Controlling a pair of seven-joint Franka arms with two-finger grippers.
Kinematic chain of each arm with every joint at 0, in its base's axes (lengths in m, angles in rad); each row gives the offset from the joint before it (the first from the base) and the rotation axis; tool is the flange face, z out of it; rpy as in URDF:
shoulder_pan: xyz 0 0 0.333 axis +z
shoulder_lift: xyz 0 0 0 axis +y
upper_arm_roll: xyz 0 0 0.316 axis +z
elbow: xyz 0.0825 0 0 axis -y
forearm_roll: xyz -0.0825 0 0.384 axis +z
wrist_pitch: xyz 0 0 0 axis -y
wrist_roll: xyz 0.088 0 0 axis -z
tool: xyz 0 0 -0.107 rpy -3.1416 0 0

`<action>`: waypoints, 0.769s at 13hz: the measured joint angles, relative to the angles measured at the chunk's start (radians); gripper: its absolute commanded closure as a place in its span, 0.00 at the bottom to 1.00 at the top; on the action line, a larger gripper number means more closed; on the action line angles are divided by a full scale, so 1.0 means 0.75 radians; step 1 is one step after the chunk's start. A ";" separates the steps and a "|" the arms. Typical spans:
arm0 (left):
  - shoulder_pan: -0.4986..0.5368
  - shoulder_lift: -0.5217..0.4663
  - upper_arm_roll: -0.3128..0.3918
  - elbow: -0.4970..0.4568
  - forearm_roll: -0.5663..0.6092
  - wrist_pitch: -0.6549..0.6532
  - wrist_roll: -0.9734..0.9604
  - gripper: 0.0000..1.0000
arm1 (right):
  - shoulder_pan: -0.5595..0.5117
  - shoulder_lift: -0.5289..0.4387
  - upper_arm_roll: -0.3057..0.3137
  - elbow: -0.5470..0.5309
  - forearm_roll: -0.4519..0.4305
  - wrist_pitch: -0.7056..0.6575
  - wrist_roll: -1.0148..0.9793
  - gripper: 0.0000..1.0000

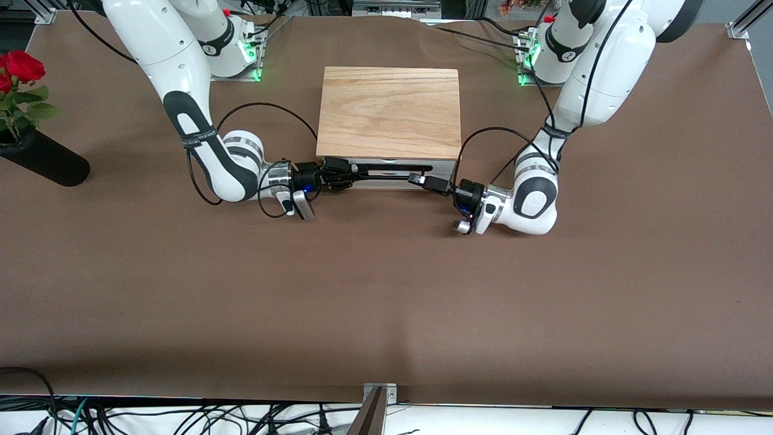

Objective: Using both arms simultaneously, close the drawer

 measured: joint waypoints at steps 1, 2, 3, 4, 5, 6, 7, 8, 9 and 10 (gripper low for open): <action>0.001 0.000 0.002 0.013 0.000 0.006 0.000 0.00 | 0.006 0.004 -0.001 0.010 -0.003 0.002 0.011 0.00; 0.004 0.000 0.006 0.035 0.000 0.009 -0.005 0.00 | 0.013 0.001 -0.005 0.024 -0.023 -0.015 0.040 0.00; 0.010 -0.001 0.011 0.064 0.000 0.010 -0.028 0.00 | 0.018 -0.006 -0.019 0.052 -0.042 -0.026 0.087 0.00; 0.014 -0.001 0.017 0.099 0.000 0.010 -0.067 0.00 | 0.021 -0.014 -0.042 0.092 -0.064 -0.036 0.143 0.00; 0.018 -0.002 0.026 0.143 0.006 0.011 -0.122 0.00 | 0.022 -0.022 -0.077 0.142 -0.094 -0.038 0.203 0.00; 0.019 -0.003 0.033 0.196 0.041 0.012 -0.187 0.00 | 0.022 -0.029 -0.117 0.186 -0.118 -0.040 0.240 0.00; 0.019 -0.005 0.046 0.265 0.122 0.016 -0.267 0.00 | 0.023 -0.033 -0.163 0.218 -0.140 -0.043 0.252 0.00; 0.020 -0.007 0.063 0.343 0.235 0.017 -0.348 0.00 | 0.022 -0.038 -0.207 0.234 -0.173 -0.053 0.256 0.00; 0.022 -0.011 0.075 0.425 0.371 0.017 -0.430 0.00 | 0.021 -0.048 -0.252 0.242 -0.239 -0.062 0.260 0.00; 0.024 -0.018 0.080 0.502 0.509 0.017 -0.508 0.00 | 0.020 -0.067 -0.297 0.247 -0.338 -0.061 0.270 0.00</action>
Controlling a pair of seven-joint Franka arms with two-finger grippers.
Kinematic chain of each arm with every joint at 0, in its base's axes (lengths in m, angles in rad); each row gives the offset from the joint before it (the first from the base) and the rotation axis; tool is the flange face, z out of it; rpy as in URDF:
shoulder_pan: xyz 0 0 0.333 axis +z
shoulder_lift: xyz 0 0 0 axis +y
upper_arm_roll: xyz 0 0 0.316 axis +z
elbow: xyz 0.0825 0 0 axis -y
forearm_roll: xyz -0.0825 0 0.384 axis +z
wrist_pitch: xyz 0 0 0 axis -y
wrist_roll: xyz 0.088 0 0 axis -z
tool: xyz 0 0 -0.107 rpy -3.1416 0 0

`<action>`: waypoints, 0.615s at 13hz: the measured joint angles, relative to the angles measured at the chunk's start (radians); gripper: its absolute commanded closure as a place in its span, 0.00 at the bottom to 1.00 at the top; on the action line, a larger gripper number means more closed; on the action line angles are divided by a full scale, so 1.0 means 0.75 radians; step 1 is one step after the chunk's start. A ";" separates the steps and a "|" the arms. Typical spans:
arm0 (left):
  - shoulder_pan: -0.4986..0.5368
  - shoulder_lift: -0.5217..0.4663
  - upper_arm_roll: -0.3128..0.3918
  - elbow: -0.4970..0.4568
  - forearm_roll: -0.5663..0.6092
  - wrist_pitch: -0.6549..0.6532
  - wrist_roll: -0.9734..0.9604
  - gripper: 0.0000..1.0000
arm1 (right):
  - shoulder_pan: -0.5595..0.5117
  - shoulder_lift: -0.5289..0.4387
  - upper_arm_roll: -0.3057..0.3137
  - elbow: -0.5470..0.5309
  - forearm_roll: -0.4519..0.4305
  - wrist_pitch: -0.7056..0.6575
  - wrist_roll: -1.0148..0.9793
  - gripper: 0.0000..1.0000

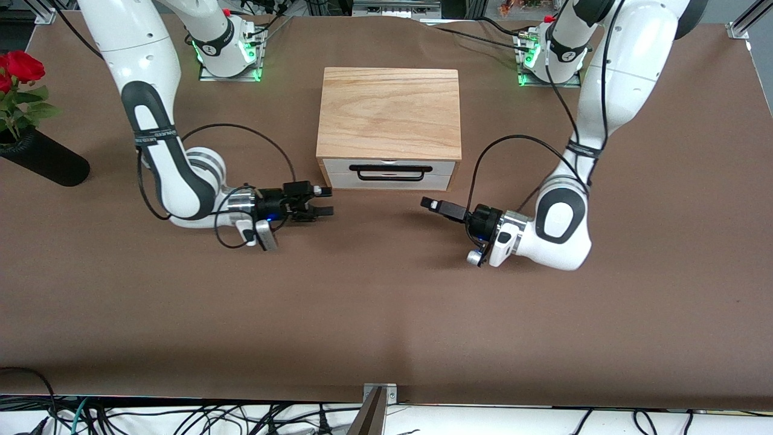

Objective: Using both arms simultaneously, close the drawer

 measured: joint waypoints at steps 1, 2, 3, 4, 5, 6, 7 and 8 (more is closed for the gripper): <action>0.001 -0.005 0.002 0.058 0.114 0.000 -0.056 0.00 | -0.002 -0.031 -0.045 0.006 -0.122 0.001 0.036 0.00; -0.001 -0.006 0.007 0.101 0.210 0.002 -0.088 0.00 | -0.005 -0.074 -0.085 0.014 -0.256 0.001 0.089 0.00; -0.002 -0.006 0.023 0.128 0.282 0.006 -0.099 0.00 | -0.009 -0.130 -0.119 0.020 -0.403 0.004 0.144 0.00; -0.003 -0.006 0.046 0.145 0.340 0.008 -0.100 0.00 | -0.012 -0.194 -0.149 0.025 -0.554 0.008 0.199 0.00; -0.003 -0.005 0.071 0.160 0.397 0.009 -0.102 0.00 | -0.013 -0.262 -0.173 0.026 -0.703 0.009 0.249 0.00; -0.001 -0.005 0.092 0.178 0.472 0.010 -0.117 0.00 | -0.014 -0.331 -0.192 0.027 -0.844 0.009 0.296 0.00; 0.001 -0.007 0.107 0.203 0.559 0.011 -0.141 0.00 | -0.014 -0.394 -0.206 0.026 -0.979 0.008 0.337 0.00; 0.003 -0.015 0.114 0.234 0.662 0.011 -0.175 0.00 | -0.014 -0.451 -0.217 0.025 -1.106 0.008 0.375 0.00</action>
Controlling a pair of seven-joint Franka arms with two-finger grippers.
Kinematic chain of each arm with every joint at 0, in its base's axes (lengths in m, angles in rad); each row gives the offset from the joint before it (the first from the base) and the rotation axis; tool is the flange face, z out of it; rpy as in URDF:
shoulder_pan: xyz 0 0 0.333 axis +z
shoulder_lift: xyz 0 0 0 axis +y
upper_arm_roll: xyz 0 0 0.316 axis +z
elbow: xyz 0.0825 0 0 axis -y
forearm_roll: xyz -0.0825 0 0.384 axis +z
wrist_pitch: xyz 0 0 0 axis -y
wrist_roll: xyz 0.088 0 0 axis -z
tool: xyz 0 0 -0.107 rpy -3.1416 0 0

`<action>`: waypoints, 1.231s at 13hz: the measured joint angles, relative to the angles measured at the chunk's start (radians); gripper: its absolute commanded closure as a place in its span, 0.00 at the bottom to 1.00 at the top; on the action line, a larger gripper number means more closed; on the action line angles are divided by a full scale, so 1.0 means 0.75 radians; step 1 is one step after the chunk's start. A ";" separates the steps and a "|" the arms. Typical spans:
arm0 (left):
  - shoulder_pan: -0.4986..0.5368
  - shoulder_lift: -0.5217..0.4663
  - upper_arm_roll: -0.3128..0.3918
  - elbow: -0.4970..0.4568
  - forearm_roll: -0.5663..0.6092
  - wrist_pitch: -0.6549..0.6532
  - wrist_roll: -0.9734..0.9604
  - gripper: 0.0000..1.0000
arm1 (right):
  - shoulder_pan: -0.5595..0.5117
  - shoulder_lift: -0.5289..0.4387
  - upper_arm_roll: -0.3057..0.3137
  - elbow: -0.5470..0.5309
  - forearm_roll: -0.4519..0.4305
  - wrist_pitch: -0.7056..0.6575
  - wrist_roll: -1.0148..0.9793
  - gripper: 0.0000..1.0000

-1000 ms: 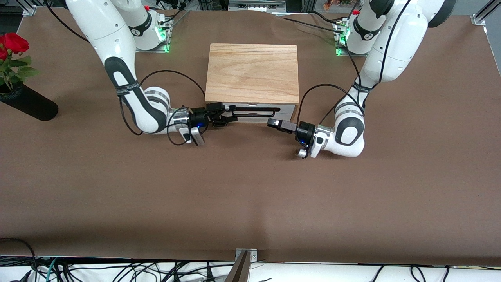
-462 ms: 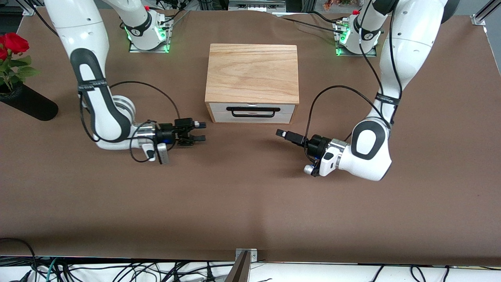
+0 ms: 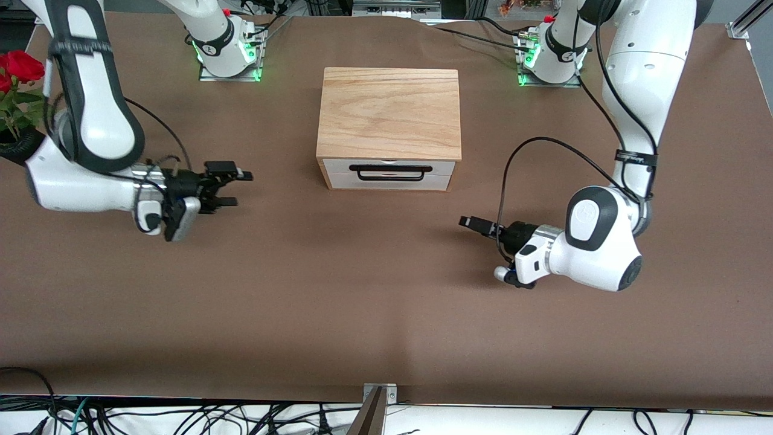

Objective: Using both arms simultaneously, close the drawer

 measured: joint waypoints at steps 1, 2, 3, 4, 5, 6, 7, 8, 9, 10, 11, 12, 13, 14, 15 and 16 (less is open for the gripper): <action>0.000 -0.024 0.001 0.025 0.124 0.000 -0.044 0.00 | 0.000 -0.052 -0.009 0.000 -0.118 0.000 0.040 0.00; -0.004 -0.063 -0.001 0.043 0.274 0.000 -0.091 0.00 | 0.000 -0.104 -0.016 0.000 -0.232 0.000 0.088 0.00; -0.010 -0.115 -0.006 0.053 0.422 -0.001 -0.138 0.00 | 0.000 -0.159 -0.021 0.001 -0.351 0.000 0.153 0.00; -0.017 -0.174 -0.016 0.058 0.544 -0.001 -0.187 0.00 | 0.001 -0.218 -0.021 0.002 -0.467 -0.002 0.227 0.00; -0.030 -0.239 -0.024 0.060 0.645 -0.003 -0.233 0.00 | 0.001 -0.279 -0.021 0.004 -0.566 -0.012 0.290 0.00; -0.046 -0.303 -0.028 0.059 0.744 -0.006 -0.266 0.00 | 0.002 -0.333 -0.021 0.012 -0.642 -0.039 0.337 0.00; -0.063 -0.366 -0.032 0.057 0.828 -0.013 -0.288 0.00 | 0.002 -0.372 -0.021 0.039 -0.705 -0.085 0.376 0.00; -0.075 -0.429 -0.032 0.046 0.878 -0.025 -0.299 0.00 | 0.003 -0.396 -0.021 0.086 -0.763 -0.129 0.416 0.00; -0.079 -0.489 -0.032 0.022 0.904 -0.036 -0.312 0.00 | 0.003 -0.406 -0.021 0.139 -0.813 -0.157 0.447 0.00; -0.074 -0.552 -0.029 -0.015 0.917 -0.043 -0.331 0.00 | 0.004 -0.410 -0.021 0.191 -0.854 -0.168 0.461 0.00; -0.054 -0.614 -0.027 -0.059 0.925 -0.045 -0.351 0.00 | 0.004 -0.410 -0.021 0.227 -0.880 -0.168 0.467 0.00; -0.020 -0.681 -0.025 -0.111 0.930 -0.048 -0.367 0.00 | 0.004 -0.409 -0.021 0.245 -0.887 -0.168 0.477 0.00; 0.018 -0.750 -0.024 -0.168 0.940 -0.058 -0.378 0.00 | 0.004 -0.408 -0.023 0.252 -0.888 -0.168 0.492 0.00; 0.066 -0.821 -0.029 -0.232 0.954 -0.076 -0.393 0.00 | 0.004 -0.407 -0.027 0.252 -0.888 -0.169 0.503 0.00; 0.124 -0.889 -0.046 -0.298 0.956 -0.083 -0.395 0.00 | 0.004 -0.404 -0.033 0.252 -0.888 -0.170 0.504 0.00; 0.174 -0.946 -0.069 -0.360 0.956 -0.083 -0.396 0.00 | 0.004 -0.403 -0.036 0.252 -0.888 -0.170 0.504 0.00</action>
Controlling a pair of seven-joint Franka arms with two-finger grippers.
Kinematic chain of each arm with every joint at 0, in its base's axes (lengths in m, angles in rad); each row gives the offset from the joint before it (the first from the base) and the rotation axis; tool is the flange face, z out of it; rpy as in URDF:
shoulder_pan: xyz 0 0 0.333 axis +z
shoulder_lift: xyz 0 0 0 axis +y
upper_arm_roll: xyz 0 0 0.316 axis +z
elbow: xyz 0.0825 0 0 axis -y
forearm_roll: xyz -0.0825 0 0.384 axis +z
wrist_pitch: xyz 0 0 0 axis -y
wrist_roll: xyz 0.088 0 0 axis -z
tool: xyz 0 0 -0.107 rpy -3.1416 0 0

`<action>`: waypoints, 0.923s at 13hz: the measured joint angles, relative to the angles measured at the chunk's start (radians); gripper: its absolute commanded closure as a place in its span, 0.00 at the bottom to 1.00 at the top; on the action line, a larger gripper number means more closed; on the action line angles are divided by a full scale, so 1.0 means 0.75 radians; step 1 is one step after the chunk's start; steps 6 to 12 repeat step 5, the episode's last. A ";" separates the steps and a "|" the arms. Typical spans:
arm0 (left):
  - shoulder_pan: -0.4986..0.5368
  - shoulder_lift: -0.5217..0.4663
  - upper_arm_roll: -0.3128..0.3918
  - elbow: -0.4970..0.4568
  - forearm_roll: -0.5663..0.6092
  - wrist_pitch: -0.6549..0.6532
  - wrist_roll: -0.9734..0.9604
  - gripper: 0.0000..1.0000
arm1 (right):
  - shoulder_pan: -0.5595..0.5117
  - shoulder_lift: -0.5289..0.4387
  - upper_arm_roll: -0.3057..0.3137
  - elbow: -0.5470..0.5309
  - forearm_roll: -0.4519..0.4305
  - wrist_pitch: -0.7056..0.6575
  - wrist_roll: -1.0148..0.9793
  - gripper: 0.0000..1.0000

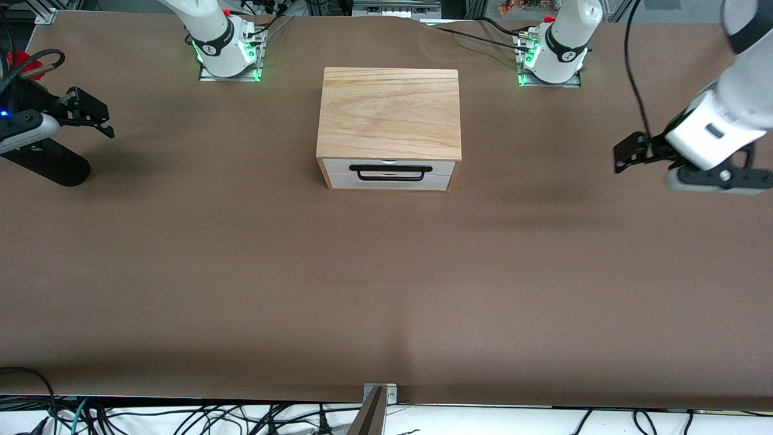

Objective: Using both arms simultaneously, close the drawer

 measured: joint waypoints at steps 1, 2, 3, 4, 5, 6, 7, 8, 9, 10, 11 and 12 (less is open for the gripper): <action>0.023 -0.039 -0.015 -0.047 0.000 0.012 -0.006 0.00 | 0.000 0.000 0.000 0.001 0.000 0.000 0.000 0.00; 0.026 -0.062 -0.026 -0.081 -0.002 0.048 -0.020 0.00 | 0.000 0.000 -0.001 0.004 -0.001 0.000 0.001 0.00; 0.026 -0.070 -0.038 -0.100 -0.003 0.086 -0.031 0.00 | 0.000 0.000 -0.001 0.007 -0.002 -0.001 0.001 0.00; 0.026 -0.070 -0.049 -0.108 -0.004 0.105 -0.041 0.00 | 0.000 0.000 -0.001 0.010 -0.002 -0.001 0.001 0.00; 0.025 -0.068 -0.055 -0.111 -0.004 0.109 -0.044 0.00 | 0.000 0.000 -0.002 0.013 -0.003 -0.003 0.001 0.00; 0.025 -0.068 -0.055 -0.111 -0.004 0.109 -0.044 0.00 | 0.000 0.000 -0.002 0.013 -0.003 -0.003 0.001 0.00; 0.025 -0.068 -0.055 -0.111 -0.004 0.109 -0.044 0.00 | 0.000 0.000 -0.002 0.013 -0.003 -0.003 0.001 0.00; 0.025 -0.068 -0.055 -0.111 -0.004 0.109 -0.044 0.00 | 0.000 0.000 -0.002 0.013 -0.003 -0.003 0.001 0.00; 0.025 -0.068 -0.055 -0.111 -0.004 0.109 -0.044 0.00 | 0.000 0.000 -0.002 0.013 -0.003 -0.003 0.001 0.00; 0.025 -0.068 -0.055 -0.111 -0.004 0.109 -0.044 0.00 | 0.000 0.000 -0.002 0.013 -0.003 -0.003 0.001 0.00; 0.025 -0.068 -0.055 -0.111 -0.004 0.109 -0.044 0.00 | 0.000 0.000 -0.002 0.013 -0.003 -0.003 0.001 0.00; 0.025 -0.068 -0.055 -0.111 -0.004 0.109 -0.044 0.00 | 0.000 0.000 -0.002 0.013 -0.003 -0.003 0.001 0.00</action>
